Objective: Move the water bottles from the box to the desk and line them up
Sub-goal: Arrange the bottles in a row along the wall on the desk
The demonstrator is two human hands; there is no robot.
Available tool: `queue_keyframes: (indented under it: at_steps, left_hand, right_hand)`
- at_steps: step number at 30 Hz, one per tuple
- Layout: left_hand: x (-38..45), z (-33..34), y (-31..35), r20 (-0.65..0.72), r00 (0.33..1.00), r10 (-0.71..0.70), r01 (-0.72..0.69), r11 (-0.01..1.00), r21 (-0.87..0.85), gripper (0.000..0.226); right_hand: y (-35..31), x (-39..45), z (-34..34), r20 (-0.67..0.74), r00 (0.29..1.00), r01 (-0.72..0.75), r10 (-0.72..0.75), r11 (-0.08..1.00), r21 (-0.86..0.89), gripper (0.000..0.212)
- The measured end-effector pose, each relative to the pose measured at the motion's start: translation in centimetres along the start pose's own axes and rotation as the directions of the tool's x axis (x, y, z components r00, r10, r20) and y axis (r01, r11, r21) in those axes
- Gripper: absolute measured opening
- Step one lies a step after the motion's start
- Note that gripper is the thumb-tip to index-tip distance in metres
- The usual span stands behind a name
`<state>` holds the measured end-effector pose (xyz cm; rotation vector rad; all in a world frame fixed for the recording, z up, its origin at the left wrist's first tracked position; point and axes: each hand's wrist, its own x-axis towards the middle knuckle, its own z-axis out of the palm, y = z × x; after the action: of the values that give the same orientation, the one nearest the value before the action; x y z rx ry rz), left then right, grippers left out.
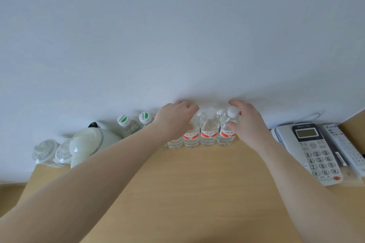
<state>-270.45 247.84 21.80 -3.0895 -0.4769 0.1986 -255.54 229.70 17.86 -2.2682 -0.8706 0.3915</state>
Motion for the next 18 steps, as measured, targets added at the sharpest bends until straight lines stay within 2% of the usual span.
queue_keyframes:
  at_steps: [3, 6, 9, 13, 18]
  left_hand:
    - [-0.31, 0.56, -0.54, -0.002, 1.0, -0.022, 0.022, 0.999, -0.024, 0.047]
    - [-0.23, 1.03, -0.46, -0.048, 0.999, -0.019, 0.02, 1.0, 0.02, 0.046]
    - [-0.17, 1.11, -0.37, -0.056, 0.997, -0.059, 0.058, 0.998, -0.027, 0.042]
    - [-0.28, 1.05, 0.03, -0.059, 0.993, -0.102, 0.099, 0.994, -0.052, 0.034]
    - [-0.26, 0.75, 0.21, -0.061, 0.993, -0.098, 0.097, 0.995, -0.027, 0.034]
  right_hand:
    - [-0.25, 0.23, 0.36, 0.005, 1.0, 0.016, -0.015, 0.998, -0.057, 0.054]
    - [-0.43, 0.41, 0.42, -0.017, 1.0, 0.015, -0.016, 0.998, -0.057, 0.044]
    - [-0.54, 0.43, 0.51, -0.044, 0.999, 0.019, -0.02, 0.999, -0.039, 0.041]
    - [-0.55, 0.42, 0.6, -0.073, 0.997, 0.032, -0.031, 0.999, 0.015, 0.041]
    - [-0.18, 0.59, 0.44, -0.047, 0.998, 0.04, -0.041, 0.999, -0.006, 0.047]
